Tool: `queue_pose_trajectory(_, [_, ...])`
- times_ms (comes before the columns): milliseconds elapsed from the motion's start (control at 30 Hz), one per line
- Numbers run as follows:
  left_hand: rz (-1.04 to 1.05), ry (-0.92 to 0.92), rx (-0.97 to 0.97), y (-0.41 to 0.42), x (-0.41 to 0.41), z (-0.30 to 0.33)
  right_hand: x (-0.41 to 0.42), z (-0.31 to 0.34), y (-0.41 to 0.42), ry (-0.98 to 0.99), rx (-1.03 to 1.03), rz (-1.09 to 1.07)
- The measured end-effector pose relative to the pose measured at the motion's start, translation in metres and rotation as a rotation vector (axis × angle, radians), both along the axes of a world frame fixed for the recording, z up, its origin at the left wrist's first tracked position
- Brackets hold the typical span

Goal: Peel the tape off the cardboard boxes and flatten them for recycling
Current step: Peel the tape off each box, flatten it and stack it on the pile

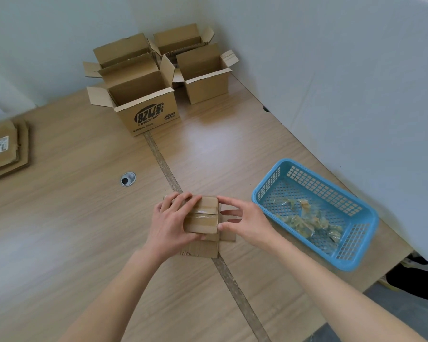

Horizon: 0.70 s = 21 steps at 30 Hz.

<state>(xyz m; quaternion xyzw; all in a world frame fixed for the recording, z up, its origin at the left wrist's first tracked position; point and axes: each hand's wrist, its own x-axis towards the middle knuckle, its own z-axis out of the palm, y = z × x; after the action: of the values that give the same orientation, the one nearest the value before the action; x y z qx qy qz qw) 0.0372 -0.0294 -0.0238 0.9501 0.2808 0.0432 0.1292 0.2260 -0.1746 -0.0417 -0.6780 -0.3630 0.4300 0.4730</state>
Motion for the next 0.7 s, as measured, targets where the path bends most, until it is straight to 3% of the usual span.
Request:
queue_pose_trajectory(233, [0.009, -0.016, 0.004, -0.001, -0.001, -0.001, -0.015, -0.003, -0.01, -0.547, 0.129, -0.074])
queue_pose_trajectory(367, [0.014, -0.023, 0.002, -0.003, -0.001, 0.0, -0.02, -0.002, -0.012, -0.575, 0.134, -0.054])
queue_pose_trajectory(700, [0.024, -0.027, -0.006, -0.007, -0.001, 0.001, -0.024, -0.002, -0.01, -0.435, 0.066, -0.104])
